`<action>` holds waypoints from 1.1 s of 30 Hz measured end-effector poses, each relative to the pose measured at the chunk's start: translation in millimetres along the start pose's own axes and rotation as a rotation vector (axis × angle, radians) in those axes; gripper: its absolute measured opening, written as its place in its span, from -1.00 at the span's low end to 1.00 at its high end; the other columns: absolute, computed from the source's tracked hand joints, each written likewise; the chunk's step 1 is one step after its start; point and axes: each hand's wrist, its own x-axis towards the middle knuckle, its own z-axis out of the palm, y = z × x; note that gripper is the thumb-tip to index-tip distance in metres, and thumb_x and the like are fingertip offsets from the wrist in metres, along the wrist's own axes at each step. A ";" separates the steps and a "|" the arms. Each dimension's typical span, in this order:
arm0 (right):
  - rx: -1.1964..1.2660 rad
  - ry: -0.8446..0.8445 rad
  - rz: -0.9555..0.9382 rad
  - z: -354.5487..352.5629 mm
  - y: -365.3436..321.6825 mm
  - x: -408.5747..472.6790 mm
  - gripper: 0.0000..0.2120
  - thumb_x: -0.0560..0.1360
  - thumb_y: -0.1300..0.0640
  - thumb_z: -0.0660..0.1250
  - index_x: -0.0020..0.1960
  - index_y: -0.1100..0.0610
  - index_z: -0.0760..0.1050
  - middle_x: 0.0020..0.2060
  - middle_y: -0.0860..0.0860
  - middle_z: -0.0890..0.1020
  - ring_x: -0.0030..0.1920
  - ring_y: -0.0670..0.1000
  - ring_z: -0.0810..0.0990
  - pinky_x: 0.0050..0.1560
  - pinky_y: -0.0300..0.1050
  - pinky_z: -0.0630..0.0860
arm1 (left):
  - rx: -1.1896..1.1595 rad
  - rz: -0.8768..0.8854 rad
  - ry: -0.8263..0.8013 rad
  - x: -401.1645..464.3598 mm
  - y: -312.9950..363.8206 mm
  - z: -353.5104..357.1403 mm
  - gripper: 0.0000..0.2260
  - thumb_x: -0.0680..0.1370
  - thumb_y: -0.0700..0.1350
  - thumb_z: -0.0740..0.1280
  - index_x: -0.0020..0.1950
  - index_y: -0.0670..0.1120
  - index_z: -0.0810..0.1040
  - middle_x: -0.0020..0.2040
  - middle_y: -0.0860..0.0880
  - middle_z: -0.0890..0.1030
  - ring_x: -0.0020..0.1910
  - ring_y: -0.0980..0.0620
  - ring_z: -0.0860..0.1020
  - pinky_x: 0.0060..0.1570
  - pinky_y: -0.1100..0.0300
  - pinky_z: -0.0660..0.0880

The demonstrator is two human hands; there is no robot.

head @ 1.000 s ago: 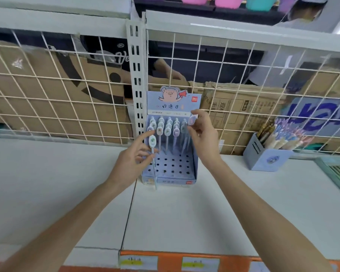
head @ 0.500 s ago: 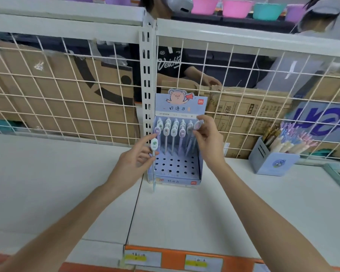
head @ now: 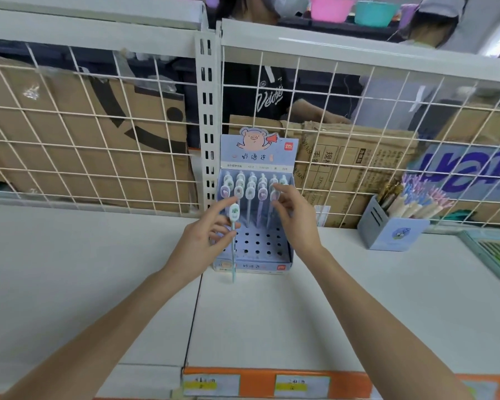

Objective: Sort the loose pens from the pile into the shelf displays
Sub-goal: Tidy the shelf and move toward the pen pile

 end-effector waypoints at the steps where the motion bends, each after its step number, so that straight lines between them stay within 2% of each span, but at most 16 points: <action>1: -0.013 0.014 0.002 0.6 -1.7 1.2 -0.75 0.55 0.29 0.25 0.20 0.13 0.47 -0.22 -0.04 0.53 -0.20 -0.05 0.50 -0.14 -0.23 0.44 | -0.004 0.001 -0.007 0.1 -1.2 1.4 -0.46 0.53 -0.26 0.33 0.28 0.30 0.27 -0.05 0.05 0.60 -0.08 0.11 0.57 0.01 0.43 0.43; 3: -0.034 0.031 0.004 2.1 -4.9 2.8 -0.81 0.55 0.28 0.25 0.15 0.16 0.47 -0.28 -0.06 0.50 -0.26 -0.06 0.48 -0.21 -0.28 0.40 | -0.008 0.003 -0.016 0.4 -3.0 3.8 -0.47 0.53 -0.26 0.33 0.29 0.29 0.27 -0.03 0.02 0.61 -0.07 0.12 0.57 0.02 0.44 0.43; 7: -0.034 0.055 0.021 4.4 -7.3 2.3 -0.84 0.56 0.25 0.24 0.13 0.18 0.47 -0.32 -0.17 0.47 -0.30 -0.20 0.46 -0.27 -0.40 0.35 | -0.026 0.002 -0.032 0.8 -3.2 6.5 -0.47 0.53 -0.25 0.33 0.29 0.28 0.28 -0.02 0.04 0.61 -0.07 0.15 0.56 0.00 0.46 0.41; 12: -0.019 0.042 0.055 4.6 -10.4 0.9 -0.83 0.58 0.25 0.21 0.15 0.16 0.47 -0.28 -0.04 0.53 -0.33 -0.14 0.45 -0.28 -0.26 0.38 | -0.028 0.009 -0.042 0.8 -1.0 7.8 -0.47 0.53 -0.24 0.33 0.29 0.30 0.27 -0.05 0.05 0.59 -0.07 0.16 0.56 0.01 0.44 0.42; 16: -0.028 0.011 0.096 0.2 -15.2 -2.6 -0.71 0.57 0.28 0.20 0.27 0.08 0.44 -0.26 0.06 0.56 -0.35 -0.10 0.43 -0.23 -0.21 0.37 | -0.033 0.030 -0.050 1.5 6.7 9.9 -0.45 0.54 -0.21 0.32 0.30 0.34 0.22 -0.03 0.03 0.59 -0.07 0.18 0.56 0.01 0.44 0.43; 20: 0.109 0.050 0.132 -11.1 -33.1 -18.1 -0.61 0.57 0.11 0.24 0.39 -0.03 0.34 -0.14 0.00 0.58 -0.24 -0.14 0.51 -0.15 -0.35 0.44 | -0.087 0.010 -0.030 5.5 14.3 14.2 -0.40 0.52 -0.18 0.35 0.31 0.37 0.14 -0.10 0.10 0.59 -0.06 0.24 0.56 -0.01 0.46 0.43; 23: 0.222 -0.063 0.092 -22.1 -49.1 -28.2 -0.72 0.54 0.17 0.29 0.24 0.02 0.49 -0.10 0.00 0.63 -0.12 -0.19 0.58 -0.05 -0.35 0.48 | -0.179 -0.026 -0.030 8.8 13.8 21.5 -0.39 0.51 -0.20 0.36 0.34 0.32 0.16 -0.12 0.07 0.63 -0.07 0.21 0.59 -0.03 0.46 0.44; 26: 0.246 -0.175 0.052 -27.5 -53.9 -32.2 -0.69 0.49 0.20 0.36 0.23 0.07 0.51 -0.07 -0.01 0.63 -0.05 -0.09 0.61 0.04 -0.27 0.52 | -0.224 -0.056 -0.033 12.5 11.2 31.3 -0.35 0.49 -0.23 0.38 0.41 0.23 0.18 -0.09 0.03 0.65 -0.05 0.17 0.61 -0.01 0.41 0.46; 28: 0.245 -0.164 0.062 -30.2 -52.7 -32.4 -0.70 0.47 0.23 0.38 0.18 0.01 0.52 -0.09 -0.08 0.62 -0.05 -0.10 0.61 0.03 -0.28 0.52 | -0.250 -0.063 -0.040 14.4 10.6 36.1 -0.35 0.49 -0.24 0.38 0.45 0.16 0.18 -0.09 -0.01 0.66 -0.05 0.14 0.62 0.00 0.38 0.47; 30: 0.247 -0.143 0.065 -32.5 -51.3 -31.8 -0.72 0.46 0.24 0.40 0.10 -0.04 0.52 -0.14 -0.10 0.62 -0.09 -0.09 0.62 0.01 -0.26 0.53 | -0.259 -0.058 -0.047 15.8 10.8 38.5 -0.36 0.49 -0.23 0.38 0.43 0.20 0.19 -0.08 0.00 0.65 -0.04 0.14 0.62 0.00 0.37 0.48; 33: 0.244 -0.108 0.069 -35.5 -50.9 -27.2 -0.74 0.45 0.25 0.41 0.03 -0.06 0.52 -0.19 -0.13 0.61 -0.15 -0.15 0.60 -0.01 -0.21 0.55 | -0.168 -0.021 -0.031 18.5 13.4 41.2 -0.41 0.51 -0.15 0.37 0.35 0.30 0.17 0.05 0.16 0.59 0.00 0.21 0.57 0.04 0.38 0.45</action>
